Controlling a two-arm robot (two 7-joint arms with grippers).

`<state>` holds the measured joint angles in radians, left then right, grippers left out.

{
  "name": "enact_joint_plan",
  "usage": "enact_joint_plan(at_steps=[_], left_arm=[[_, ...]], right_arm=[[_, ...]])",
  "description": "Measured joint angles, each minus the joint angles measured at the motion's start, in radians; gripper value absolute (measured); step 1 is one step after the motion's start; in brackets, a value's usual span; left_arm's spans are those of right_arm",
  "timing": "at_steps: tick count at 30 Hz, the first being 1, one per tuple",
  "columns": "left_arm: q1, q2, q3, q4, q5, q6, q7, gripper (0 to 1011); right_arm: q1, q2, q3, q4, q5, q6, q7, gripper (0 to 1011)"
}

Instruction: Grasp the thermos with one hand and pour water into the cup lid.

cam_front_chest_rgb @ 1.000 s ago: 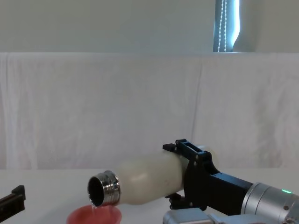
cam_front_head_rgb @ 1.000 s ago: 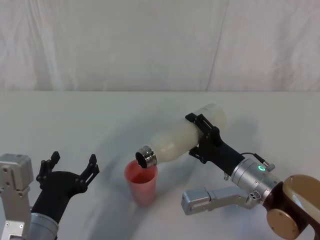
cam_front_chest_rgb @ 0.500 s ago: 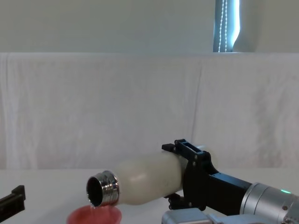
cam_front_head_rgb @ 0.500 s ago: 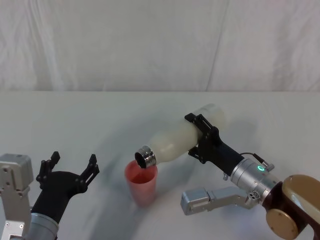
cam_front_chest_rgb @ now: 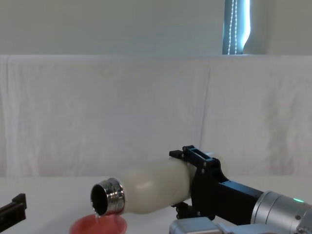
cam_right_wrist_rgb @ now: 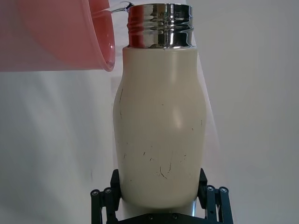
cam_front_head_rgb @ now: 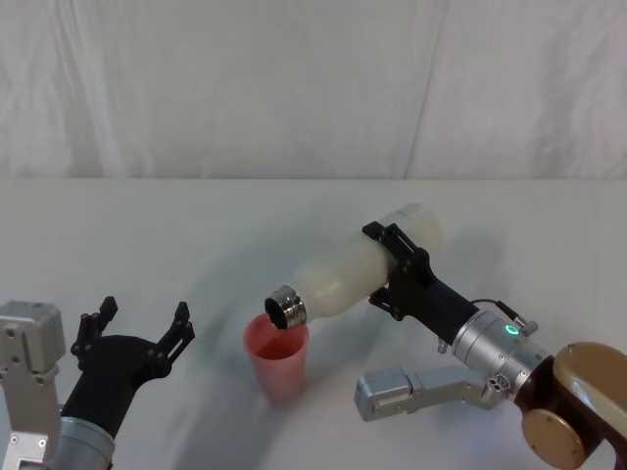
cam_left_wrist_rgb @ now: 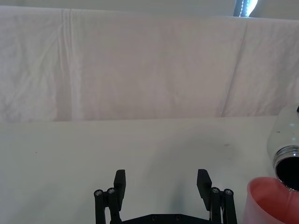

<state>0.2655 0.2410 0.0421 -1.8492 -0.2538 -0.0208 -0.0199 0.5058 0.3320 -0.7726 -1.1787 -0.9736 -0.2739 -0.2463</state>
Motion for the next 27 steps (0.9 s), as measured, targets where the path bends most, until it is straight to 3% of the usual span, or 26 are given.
enact_joint_plan(at_steps=[27], left_arm=[[0.000, 0.000, 0.000, 0.000, 0.000, 0.000, 0.000, 1001]], right_arm=[[-0.004, 0.000, 0.002, -0.002, 0.002, 0.000, 0.001, 951]])
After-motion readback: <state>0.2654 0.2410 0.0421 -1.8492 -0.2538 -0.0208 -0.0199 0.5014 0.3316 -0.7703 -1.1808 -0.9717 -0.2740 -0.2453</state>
